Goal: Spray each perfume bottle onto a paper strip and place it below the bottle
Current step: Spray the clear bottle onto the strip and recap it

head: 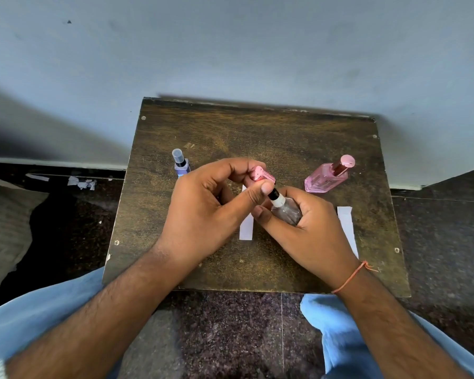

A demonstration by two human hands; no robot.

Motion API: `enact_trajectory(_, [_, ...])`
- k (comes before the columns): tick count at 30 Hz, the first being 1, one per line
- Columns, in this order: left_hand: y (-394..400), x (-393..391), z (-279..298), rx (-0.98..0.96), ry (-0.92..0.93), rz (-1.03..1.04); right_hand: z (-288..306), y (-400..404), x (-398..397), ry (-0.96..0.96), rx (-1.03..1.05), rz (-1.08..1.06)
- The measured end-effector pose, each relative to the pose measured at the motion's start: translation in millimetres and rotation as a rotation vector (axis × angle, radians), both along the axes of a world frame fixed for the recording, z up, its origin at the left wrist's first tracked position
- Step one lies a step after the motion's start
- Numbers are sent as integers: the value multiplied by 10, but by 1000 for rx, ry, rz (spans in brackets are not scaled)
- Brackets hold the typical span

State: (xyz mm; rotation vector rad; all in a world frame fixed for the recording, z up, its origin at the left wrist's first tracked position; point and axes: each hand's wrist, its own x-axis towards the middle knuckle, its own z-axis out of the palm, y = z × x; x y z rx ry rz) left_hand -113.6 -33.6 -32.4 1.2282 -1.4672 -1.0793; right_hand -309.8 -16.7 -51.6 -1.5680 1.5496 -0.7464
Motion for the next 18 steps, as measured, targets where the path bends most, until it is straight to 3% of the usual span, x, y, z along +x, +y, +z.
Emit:
enact_trajectory(6, [-47, -96, 24, 138, 116, -48, 20, 14, -90, 6, -21, -33])
enact_trajectory(18, [-64, -173, -38, 198, 110, -178, 52, 19, -143, -43, -49, -26])
